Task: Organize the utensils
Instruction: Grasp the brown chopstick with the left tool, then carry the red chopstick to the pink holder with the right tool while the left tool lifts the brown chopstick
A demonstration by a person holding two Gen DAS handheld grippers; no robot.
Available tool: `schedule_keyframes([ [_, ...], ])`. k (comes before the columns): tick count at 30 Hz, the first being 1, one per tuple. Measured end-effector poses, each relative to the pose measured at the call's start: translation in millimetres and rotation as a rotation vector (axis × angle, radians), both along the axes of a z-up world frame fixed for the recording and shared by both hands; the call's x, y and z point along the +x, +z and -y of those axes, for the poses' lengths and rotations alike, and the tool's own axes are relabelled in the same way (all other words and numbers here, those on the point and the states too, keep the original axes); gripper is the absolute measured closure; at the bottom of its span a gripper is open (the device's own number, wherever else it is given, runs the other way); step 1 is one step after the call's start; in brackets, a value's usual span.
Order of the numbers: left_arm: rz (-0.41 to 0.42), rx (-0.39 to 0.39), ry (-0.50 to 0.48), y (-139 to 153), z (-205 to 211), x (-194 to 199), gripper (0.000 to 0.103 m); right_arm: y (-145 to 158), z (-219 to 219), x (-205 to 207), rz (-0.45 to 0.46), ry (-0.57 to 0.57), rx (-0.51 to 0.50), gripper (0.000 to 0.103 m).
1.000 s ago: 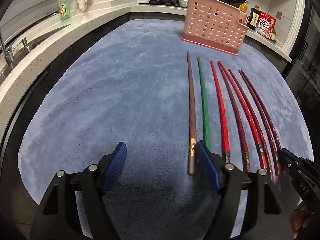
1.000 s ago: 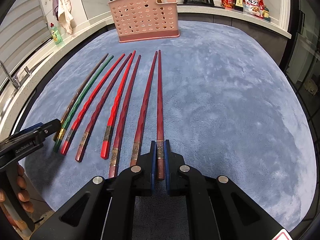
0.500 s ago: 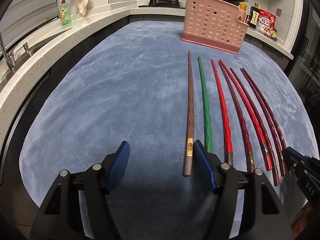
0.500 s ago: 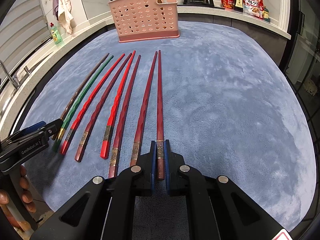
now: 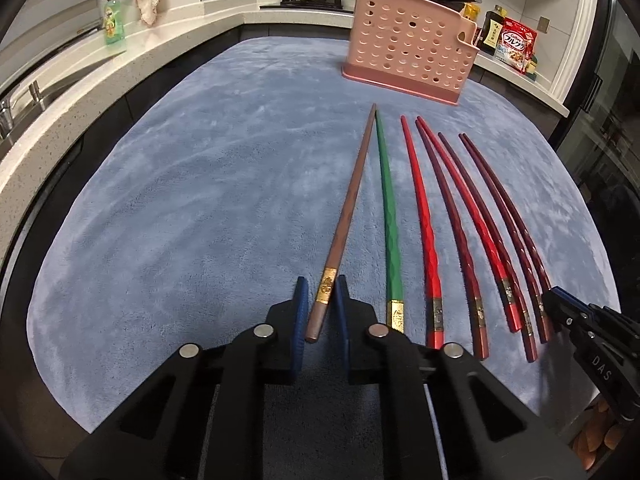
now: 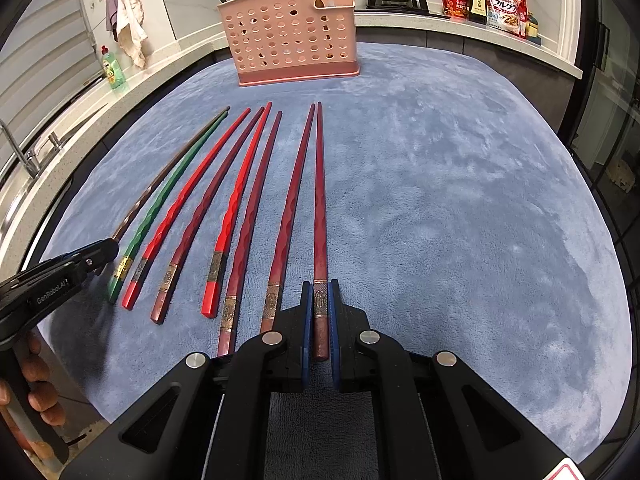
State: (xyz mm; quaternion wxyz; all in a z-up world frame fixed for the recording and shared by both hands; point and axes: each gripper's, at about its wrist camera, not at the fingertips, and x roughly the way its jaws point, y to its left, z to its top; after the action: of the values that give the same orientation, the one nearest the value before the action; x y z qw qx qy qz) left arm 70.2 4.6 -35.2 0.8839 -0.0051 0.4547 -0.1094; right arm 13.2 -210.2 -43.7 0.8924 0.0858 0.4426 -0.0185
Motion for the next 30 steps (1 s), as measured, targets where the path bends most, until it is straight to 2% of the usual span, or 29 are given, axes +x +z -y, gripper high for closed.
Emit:
schedule_keyframes([
  [8, -0.013, -0.039, 0.005, 16.4, -7.1, -2.5, 0.093, 19.9, 8.3, -6.1, 0.036, -0.012, -0.006, 0.096],
  [13, 0.023, -0.076, 0.005, 47.2, -14.0, -1.6, 0.093, 47.4, 20.3, -7.8, 0.090, -0.031, 0.004, 0.096],
  [19, 0.115, -0.101, 0.000, 95.2, -19.4, 2.4, 0.096, 88.7, 30.0, -8.3, 0.189, -0.050, -0.007, 0.096],
  [27, 0.206, -0.101, -0.018, 147.9, -13.7, 24.7, 0.097, 142.9, 47.7, 4.6, 0.315, -0.069, 0.013, 0.096],
  [30, 0.216, -0.124, -0.015, 162.8, -12.5, 38.7, 0.097, 158.8, 53.2, 12.0, 0.351, -0.072, 0.014, 0.096],
])
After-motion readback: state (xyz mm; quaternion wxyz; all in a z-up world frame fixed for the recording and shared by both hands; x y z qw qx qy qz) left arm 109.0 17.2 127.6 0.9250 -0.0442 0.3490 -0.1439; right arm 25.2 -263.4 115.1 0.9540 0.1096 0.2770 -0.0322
